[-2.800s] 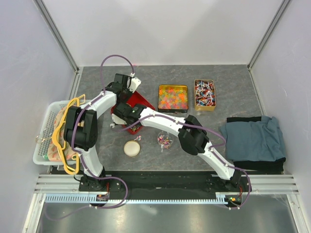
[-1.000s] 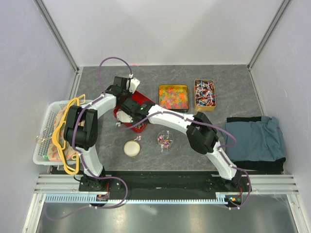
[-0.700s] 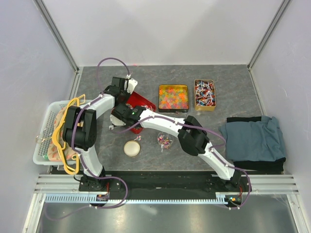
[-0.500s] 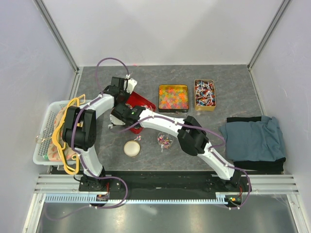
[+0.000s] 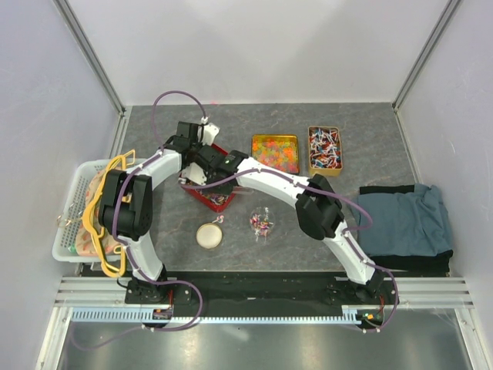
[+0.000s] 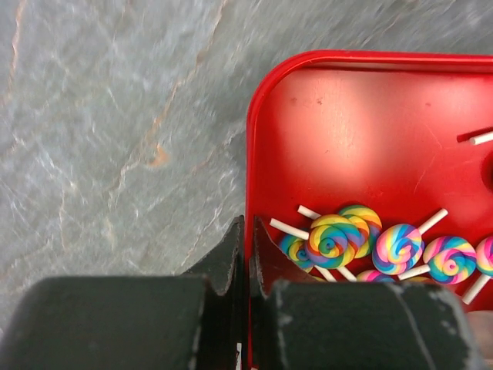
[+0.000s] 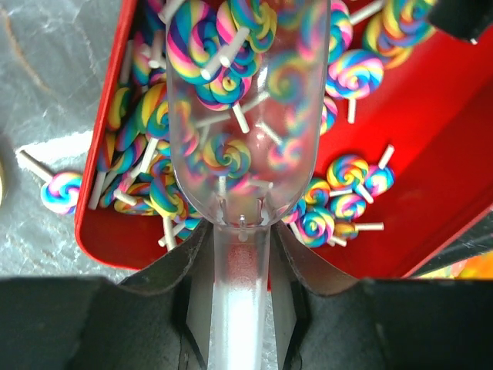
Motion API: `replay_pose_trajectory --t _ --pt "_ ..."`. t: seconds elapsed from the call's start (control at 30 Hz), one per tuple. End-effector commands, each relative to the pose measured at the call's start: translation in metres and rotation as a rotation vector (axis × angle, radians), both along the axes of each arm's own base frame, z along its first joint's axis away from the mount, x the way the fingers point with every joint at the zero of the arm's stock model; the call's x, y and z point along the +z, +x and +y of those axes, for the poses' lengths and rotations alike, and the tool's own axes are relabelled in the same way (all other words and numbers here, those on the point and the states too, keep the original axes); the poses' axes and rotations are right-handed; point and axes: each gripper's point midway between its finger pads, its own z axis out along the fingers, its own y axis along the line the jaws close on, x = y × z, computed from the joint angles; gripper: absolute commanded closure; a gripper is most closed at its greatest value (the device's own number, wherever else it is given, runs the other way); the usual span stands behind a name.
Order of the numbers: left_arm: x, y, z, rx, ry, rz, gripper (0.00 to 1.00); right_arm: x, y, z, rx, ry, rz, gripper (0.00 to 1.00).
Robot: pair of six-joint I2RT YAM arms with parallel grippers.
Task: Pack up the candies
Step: Scoop the fake candies from the storage box.
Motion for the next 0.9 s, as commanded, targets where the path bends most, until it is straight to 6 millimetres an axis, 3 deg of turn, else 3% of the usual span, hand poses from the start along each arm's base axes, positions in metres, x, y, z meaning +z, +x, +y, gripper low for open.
replay_pose_trajectory --t 0.0,0.17,0.23,0.37,0.53,0.87 --pt "0.020 0.011 -0.012 0.011 -0.027 -0.099 0.98 0.066 0.038 0.004 -0.157 0.292 -0.015 1.00" --pt "0.019 0.011 -0.008 0.018 -0.007 -0.105 0.98 0.076 0.050 -0.009 -0.184 0.260 -0.088 1.00" --pt "0.020 0.012 -0.007 0.017 -0.003 -0.108 0.98 0.082 0.066 -0.023 -0.242 0.202 -0.190 1.00" --pt "0.019 0.009 -0.013 -0.017 -0.026 -0.100 0.98 0.096 0.079 -0.034 -0.254 0.165 -0.312 1.00" --pt "0.015 0.002 -0.023 -0.079 -0.057 -0.076 0.98 0.095 0.082 -0.034 -0.210 0.143 -0.351 1.00" --pt "0.012 0.007 -0.008 -0.042 -0.051 -0.062 0.98 0.115 0.072 -0.042 -0.168 0.181 -0.362 1.00"
